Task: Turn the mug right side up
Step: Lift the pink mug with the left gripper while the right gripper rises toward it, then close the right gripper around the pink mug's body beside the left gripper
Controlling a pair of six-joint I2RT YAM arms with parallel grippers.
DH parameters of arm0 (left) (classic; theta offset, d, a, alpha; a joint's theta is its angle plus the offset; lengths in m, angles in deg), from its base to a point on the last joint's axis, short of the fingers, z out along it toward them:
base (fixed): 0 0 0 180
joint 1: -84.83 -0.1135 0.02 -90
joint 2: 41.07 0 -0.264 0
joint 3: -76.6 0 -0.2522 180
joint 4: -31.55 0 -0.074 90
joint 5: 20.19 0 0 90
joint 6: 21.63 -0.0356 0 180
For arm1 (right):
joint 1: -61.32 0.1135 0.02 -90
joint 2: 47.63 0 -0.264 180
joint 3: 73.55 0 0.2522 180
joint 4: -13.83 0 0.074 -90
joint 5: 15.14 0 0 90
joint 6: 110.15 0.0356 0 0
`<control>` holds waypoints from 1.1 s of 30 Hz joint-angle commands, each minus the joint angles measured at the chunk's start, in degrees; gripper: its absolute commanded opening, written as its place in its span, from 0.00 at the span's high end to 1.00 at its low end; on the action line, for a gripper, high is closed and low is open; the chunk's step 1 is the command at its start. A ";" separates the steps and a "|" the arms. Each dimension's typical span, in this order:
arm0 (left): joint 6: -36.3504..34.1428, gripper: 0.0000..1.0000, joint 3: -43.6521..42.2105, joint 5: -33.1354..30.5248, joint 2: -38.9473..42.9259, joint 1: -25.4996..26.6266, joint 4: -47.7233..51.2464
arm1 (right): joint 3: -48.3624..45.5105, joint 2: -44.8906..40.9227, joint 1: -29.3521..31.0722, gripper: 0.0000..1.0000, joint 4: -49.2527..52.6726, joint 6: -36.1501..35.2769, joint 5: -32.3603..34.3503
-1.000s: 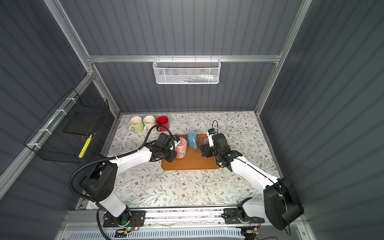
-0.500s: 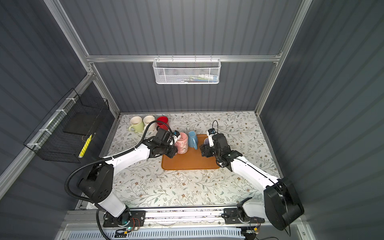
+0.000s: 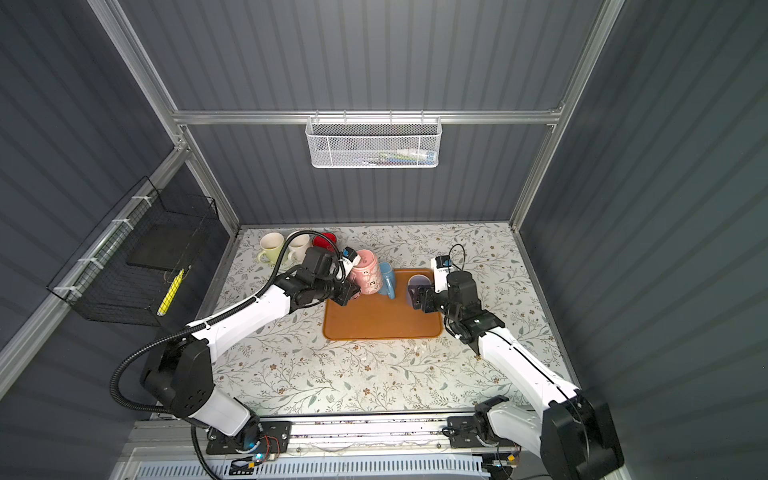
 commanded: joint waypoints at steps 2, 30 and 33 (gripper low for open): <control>3.42 1.00 4.74 6.76 4.92 -0.62 -10.04 | -2.69 -3.30 -2.21 0.14 -8.10 3.79 -12.97; 14.26 1.00 6.54 23.41 7.05 -0.62 -20.61 | -8.46 11.30 -10.13 0.15 -66.15 34.39 -41.55; 14.76 1.00 6.51 23.78 6.86 -0.54 -20.98 | -7.09 14.30 -10.07 0.17 -70.67 37.13 -41.94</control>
